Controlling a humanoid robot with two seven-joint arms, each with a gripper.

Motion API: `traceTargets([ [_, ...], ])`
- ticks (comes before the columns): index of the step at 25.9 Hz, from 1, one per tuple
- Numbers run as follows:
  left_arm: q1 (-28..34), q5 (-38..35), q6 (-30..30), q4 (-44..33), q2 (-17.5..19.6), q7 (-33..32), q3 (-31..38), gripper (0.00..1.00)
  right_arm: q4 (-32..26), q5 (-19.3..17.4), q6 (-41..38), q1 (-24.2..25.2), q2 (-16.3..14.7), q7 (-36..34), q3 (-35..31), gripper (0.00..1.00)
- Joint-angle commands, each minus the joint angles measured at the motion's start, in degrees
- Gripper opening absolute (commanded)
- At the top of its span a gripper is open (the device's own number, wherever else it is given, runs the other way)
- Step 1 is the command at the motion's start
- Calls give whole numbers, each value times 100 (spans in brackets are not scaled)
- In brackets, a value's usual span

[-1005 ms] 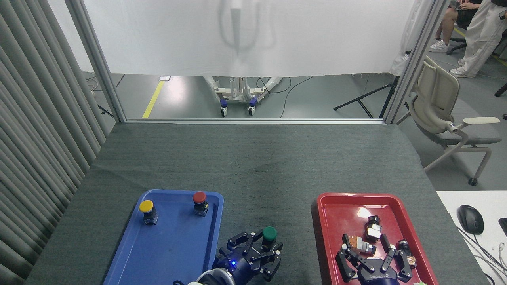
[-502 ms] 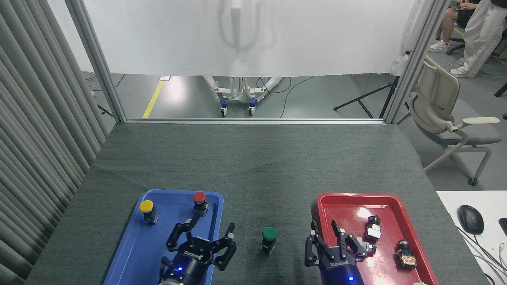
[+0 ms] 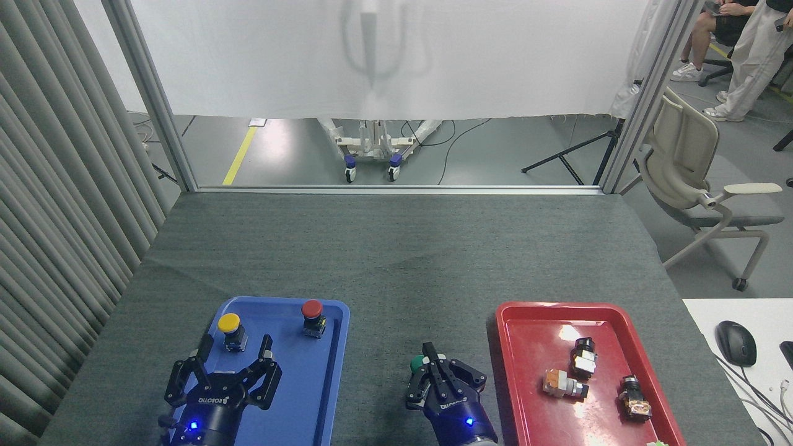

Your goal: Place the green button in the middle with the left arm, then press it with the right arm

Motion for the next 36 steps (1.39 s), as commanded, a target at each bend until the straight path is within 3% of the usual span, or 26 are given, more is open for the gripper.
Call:
traceTargets([
  [1, -31, 17, 66, -1, -11, 1, 34, 100, 253, 112, 161, -103, 63, 3, 117, 0],
  [8, -75, 53, 75, 201, 59, 27, 429, 100, 824, 121, 188, -103, 63, 3, 126, 0],
  [12, -75, 53, 66, 193, 77, 53, 491, 100, 842, 103, 267, -103, 55, 3, 126, 0],
  [23, -13, 53, 75, -62, 33, 62, 491, 100, 15, -134, 530, -94, -7, -76, 82, 0],
  [28, -13, 53, 66, -282, 24, 71, 482, 100, -380, -310, 495, -24, -209, -76, -103, 4],
  [30, -5, 53, 57, -299, 32, 80, 482, 100, -687, -319, 372, 187, -306, -76, -490, 15],
  [31, 31, 53, 57, -299, 33, 80, 473, 100, -819, -319, 241, 319, -341, -76, -665, 28],
  [32, 101, 53, 49, -299, 33, 80, 482, 100, -978, -319, 126, 442, -411, -76, -841, 50],
  [33, 162, 53, 49, -300, 33, 80, 482, 100, -1145, -336, 82, 565, -508, -76, -1034, 79],
  [34, 206, 53, 40, -326, 24, 80, 482, 100, -1303, -380, 65, 705, -578, -76, -1228, 98],
  [36, 259, 53, 40, -458, 6, 80, 438, 100, -1514, -556, 47, 881, -631, -68, -1456, 99],
])
